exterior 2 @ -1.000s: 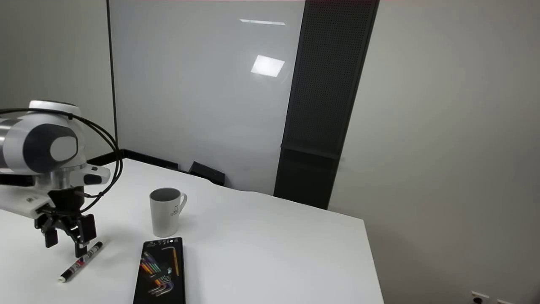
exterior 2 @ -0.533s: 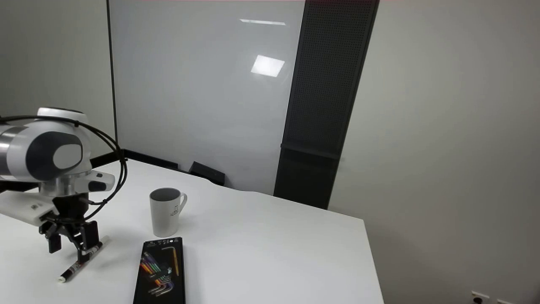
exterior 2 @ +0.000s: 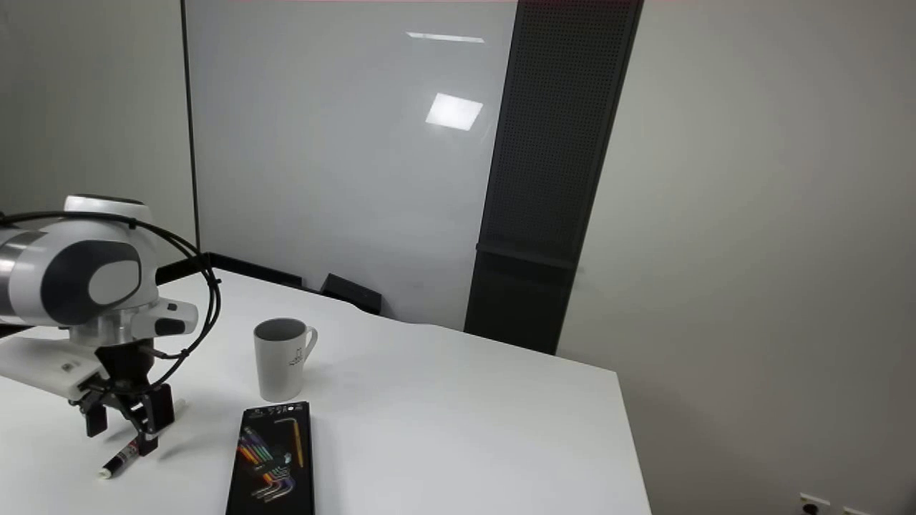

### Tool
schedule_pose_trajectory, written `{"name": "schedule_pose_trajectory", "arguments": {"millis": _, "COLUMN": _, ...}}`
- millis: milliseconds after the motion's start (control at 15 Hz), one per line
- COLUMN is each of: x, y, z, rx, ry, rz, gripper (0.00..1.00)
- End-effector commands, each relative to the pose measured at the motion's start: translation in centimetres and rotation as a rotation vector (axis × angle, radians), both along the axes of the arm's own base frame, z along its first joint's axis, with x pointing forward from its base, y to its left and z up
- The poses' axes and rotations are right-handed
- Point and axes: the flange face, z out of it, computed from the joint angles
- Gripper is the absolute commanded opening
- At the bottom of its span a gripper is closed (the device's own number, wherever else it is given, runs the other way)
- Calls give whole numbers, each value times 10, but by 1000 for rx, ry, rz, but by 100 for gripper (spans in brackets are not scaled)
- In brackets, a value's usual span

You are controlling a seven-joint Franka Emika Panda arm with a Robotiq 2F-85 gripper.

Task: Pick up the pen from the table and put it in the mug cup.

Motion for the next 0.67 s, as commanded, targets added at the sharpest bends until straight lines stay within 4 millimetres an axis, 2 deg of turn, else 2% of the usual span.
{"name": "schedule_pose_trajectory", "arguments": {"millis": 0, "x": -3, "y": -5, "z": -4, "rx": 17, "ry": -14, "rz": -2, "gripper": 100}}
{"name": "schedule_pose_trajectory", "arguments": {"millis": 67, "x": -3, "y": -6, "z": -5, "rx": 15, "ry": -12, "rz": 0, "gripper": 75}}
{"name": "schedule_pose_trajectory", "arguments": {"millis": 133, "x": -3, "y": -6, "z": -5, "rx": 14, "ry": -12, "rz": 1, "gripper": 75}}
{"name": "schedule_pose_trajectory", "arguments": {"millis": 200, "x": -3, "y": -6, "z": -5, "rx": 12, "ry": -7, "rz": -2, "gripper": 70}}
{"name": "schedule_pose_trajectory", "arguments": {"millis": 600, "x": -1, "y": -13, "z": -4, "rx": 4, "ry": 0, "rz": -30, "gripper": 31}}
